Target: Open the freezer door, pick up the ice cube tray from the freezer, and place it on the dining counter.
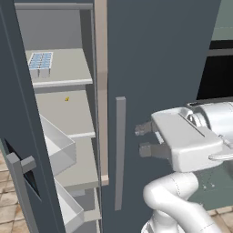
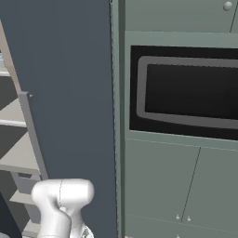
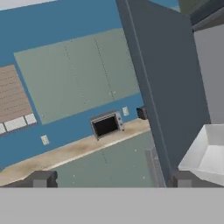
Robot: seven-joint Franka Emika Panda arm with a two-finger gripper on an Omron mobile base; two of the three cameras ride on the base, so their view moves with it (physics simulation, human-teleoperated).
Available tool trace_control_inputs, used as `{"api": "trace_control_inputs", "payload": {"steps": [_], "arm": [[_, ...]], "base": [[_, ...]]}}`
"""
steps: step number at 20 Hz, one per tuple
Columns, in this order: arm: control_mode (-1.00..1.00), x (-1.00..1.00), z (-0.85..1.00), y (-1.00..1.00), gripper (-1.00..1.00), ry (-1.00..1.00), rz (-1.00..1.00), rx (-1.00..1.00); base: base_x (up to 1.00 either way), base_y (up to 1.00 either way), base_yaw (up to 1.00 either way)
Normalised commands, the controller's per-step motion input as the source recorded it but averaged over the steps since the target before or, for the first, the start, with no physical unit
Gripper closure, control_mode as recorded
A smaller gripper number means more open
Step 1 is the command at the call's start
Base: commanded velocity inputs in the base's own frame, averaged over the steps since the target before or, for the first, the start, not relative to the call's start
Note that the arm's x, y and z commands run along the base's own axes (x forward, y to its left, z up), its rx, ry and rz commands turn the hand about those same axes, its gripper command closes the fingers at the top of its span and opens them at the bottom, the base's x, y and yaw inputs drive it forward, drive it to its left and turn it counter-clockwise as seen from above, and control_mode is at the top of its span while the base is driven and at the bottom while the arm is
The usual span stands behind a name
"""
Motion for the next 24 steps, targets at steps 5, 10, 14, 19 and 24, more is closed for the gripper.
{"api": "trace_control_inputs", "payload": {"steps": [5, 10, 14, 19, 24], "arm": [[-1.0, 0.0, 0.04, 0.04, -1.0, -0.26, 0.24, 0.02], [-1.0, 0.01, 0.0, -0.01, -1.0, -0.35, 0.17, 0.01], [-1.0, 0.19, -0.04, 0.0, -1.0, -0.29, 0.09, 0.02], [-1.0, 0.48, -0.06, -0.01, -1.0, -0.24, 0.05, 0.05], [-1.0, 0.4, -0.02, 0.05, -1.0, -0.11, 0.0, 0.0]], "base": [[0.0, 0.0, 0.0], [0.0, 0.0, 0.0], [0.0, 0.0, 0.0], [0.0, 0.0, 0.0], [0.0, 0.0, 0.0]]}}
